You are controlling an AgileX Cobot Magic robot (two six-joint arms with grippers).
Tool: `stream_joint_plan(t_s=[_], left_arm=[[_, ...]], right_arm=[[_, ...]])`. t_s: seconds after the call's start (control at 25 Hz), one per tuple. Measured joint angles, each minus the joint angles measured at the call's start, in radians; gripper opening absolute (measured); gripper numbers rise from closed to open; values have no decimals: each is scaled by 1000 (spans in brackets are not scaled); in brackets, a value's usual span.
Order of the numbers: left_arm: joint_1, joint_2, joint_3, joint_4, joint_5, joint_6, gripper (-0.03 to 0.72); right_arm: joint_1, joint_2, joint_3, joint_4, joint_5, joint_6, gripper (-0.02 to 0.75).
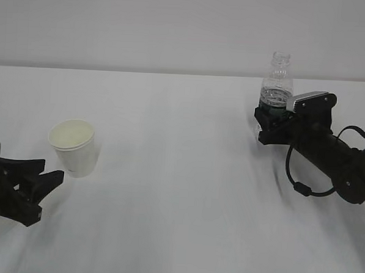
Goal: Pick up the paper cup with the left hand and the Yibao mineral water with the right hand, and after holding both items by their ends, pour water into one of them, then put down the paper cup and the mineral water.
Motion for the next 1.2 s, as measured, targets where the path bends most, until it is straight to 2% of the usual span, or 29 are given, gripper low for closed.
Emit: stream_joint_plan(t_s=[0.08, 0.24, 0.32, 0.64, 0.96, 1.2], left_arm=[[0, 0, 5, 0, 0, 1, 385], [0, 0, 5, -26, 0, 2, 574], [0, 0, 5, -55, 0, 3, 621], [0, 0, 17, -149, 0, 3, 642], [0, 28, 20, -151, -3, 5, 632], [0, 77, 20, -99, -4, 28, 611]], right_arm=[[0, 0, 0, 0, 0, -1, 473], [0, 0, 0, 0, 0, -1, 472], [0, 0, 0, 1, 0, -2, 472], [0, 0, 0, 1, 0, -2, 472], [0, 0, 0, 1, 0, -2, 472], [0, 0, 0, 1, 0, -2, 471]])
